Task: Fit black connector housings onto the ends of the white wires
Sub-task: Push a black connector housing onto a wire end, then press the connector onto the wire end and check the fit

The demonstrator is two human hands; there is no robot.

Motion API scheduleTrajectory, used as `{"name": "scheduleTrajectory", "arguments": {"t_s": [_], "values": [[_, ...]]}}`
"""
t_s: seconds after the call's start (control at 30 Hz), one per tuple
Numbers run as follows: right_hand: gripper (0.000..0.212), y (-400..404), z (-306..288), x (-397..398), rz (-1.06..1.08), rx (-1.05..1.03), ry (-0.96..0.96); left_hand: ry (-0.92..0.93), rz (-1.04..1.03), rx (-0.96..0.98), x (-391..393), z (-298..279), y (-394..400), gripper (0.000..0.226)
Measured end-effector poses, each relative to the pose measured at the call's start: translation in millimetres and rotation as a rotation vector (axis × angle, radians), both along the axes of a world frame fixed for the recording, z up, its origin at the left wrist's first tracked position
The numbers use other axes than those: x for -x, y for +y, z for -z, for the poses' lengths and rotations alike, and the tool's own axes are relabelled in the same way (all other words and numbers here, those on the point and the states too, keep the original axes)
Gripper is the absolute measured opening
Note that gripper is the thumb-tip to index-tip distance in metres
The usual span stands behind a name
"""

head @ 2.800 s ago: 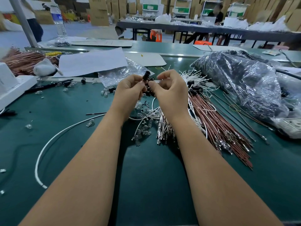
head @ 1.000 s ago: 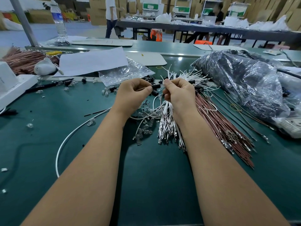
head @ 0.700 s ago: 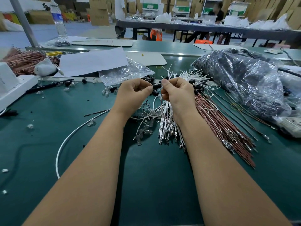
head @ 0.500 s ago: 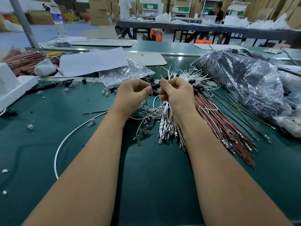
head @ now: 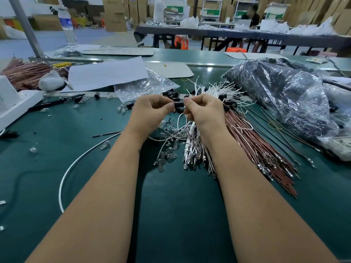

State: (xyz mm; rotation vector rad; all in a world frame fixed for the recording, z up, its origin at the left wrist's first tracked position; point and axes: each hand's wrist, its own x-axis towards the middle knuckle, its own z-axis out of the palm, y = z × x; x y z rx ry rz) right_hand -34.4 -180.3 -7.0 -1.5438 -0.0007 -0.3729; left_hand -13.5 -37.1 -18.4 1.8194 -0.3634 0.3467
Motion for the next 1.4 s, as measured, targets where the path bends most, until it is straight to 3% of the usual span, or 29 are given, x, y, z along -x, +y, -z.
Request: {"name": "scheduleTrajectory", "arguments": {"t_s": [0.2,0.7,0.9,1.4], "values": [[0.019,0,-1,-1,-0.019,-0.046,0.01,0.003,0.013,-0.006,-2,-1,0,0.01],[0.024,4,7,-2,0.021,0.094,0.001,0.024,0.058,0.094,1,2,-1,0.01],[0.02,1,3,2,-0.015,-0.079,-0.05,0.024,0.041,0.095,2,-3,-6,0.007],[0.009,0,-5,4,-0.023,-0.185,0.03,0.034,-0.048,0.006,-3,2,2,0.007]]}}
